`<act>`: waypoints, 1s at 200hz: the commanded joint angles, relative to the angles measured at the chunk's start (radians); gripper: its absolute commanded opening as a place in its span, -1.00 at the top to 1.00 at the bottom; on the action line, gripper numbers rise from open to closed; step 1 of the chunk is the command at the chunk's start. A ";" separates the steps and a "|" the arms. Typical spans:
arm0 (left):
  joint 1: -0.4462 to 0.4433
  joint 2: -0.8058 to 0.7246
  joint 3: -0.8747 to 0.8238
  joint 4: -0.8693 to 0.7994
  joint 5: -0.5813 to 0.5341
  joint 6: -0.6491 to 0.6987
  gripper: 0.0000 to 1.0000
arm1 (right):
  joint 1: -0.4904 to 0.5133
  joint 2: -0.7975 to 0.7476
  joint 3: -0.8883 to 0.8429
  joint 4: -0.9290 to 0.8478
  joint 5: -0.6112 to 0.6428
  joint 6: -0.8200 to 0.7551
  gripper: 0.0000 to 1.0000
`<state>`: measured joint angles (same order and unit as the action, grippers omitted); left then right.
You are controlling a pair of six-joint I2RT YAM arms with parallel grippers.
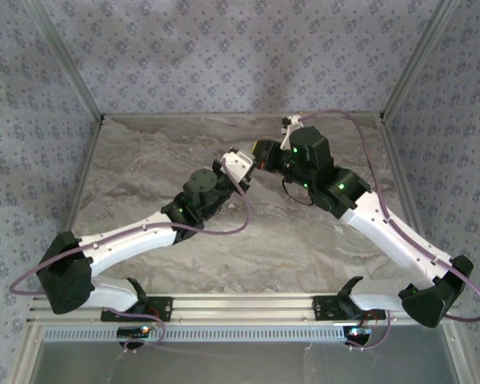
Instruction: Remove the keys from the keyring
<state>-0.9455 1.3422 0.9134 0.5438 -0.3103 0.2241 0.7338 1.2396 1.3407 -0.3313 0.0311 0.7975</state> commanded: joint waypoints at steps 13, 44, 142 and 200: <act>-0.009 -0.026 -0.005 0.001 0.005 0.005 0.71 | 0.007 -0.024 -0.003 0.024 0.018 0.007 1.00; -0.009 -0.038 -0.010 -0.012 0.011 -0.003 0.61 | 0.007 -0.027 -0.003 0.019 0.023 0.003 1.00; -0.007 -0.067 -0.001 -0.079 0.058 -0.022 0.90 | 0.000 -0.022 -0.003 0.019 0.027 -0.004 1.00; 0.001 -0.089 0.016 -0.169 0.114 -0.050 0.77 | -0.008 -0.023 -0.012 0.027 0.019 0.004 1.00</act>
<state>-0.9466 1.2797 0.9104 0.4202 -0.2348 0.1932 0.7326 1.2373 1.3354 -0.3252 0.0307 0.7971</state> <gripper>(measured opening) 0.116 0.052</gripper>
